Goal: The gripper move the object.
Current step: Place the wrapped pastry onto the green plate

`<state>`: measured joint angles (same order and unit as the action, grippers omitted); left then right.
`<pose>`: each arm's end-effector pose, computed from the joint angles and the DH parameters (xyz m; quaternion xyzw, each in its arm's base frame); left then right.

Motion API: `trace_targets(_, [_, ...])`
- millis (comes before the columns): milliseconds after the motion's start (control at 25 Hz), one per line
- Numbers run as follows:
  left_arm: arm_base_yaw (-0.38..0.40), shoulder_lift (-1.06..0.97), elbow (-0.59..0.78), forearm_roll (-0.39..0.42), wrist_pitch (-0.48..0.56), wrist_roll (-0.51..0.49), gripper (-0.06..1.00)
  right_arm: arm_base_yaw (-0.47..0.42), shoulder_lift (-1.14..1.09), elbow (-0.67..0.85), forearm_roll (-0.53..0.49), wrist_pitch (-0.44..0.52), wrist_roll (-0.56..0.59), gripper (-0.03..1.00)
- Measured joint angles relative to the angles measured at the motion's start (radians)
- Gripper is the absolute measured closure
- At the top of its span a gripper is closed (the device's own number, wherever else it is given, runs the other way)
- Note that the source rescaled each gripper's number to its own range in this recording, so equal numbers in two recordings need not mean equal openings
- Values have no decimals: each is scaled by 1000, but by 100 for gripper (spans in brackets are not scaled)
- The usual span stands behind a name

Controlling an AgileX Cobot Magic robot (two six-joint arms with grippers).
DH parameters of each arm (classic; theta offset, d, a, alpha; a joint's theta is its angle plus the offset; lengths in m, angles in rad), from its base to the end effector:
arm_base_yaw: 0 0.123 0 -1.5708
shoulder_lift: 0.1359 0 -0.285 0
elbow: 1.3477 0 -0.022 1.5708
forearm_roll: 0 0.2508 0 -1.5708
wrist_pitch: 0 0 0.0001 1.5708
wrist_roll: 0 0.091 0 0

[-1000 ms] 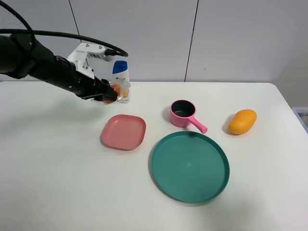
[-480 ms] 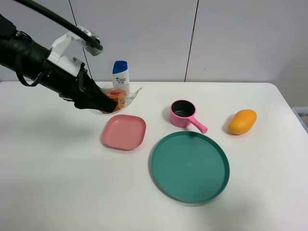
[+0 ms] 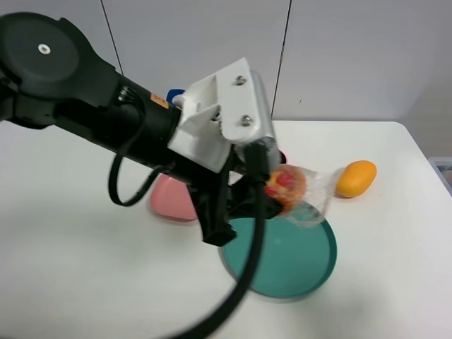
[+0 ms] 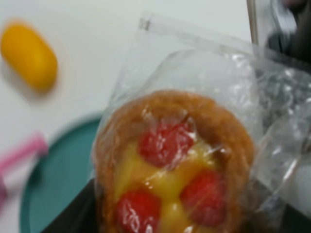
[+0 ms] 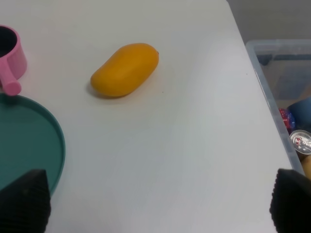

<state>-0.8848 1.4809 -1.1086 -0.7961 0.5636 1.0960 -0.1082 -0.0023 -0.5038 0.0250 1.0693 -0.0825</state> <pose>0.1784 -0.2729 0.3040 0.5932 0.6681 -0.2734 0.3564 -0.0057 0.0026 0.2777 0.0104 0.8538 -0.0371 0.5192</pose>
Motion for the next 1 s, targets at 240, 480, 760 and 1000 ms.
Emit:
trace_targets(240, [-117,53,0,-6,-308,-106,94,0,0,0,0,0,0,-3])
trace_targets(480, [-116,201,0,0,-334,-113,94,0,0,0,0,0,0,-3])
trace_targets(760, [-116,374,0,48,-364,-123,94,0,0,0,0,0,0,-3])
trace_targets(1000, [-116,421,0,50,-501,-150,94,0,0,0,0,0,0,-3])
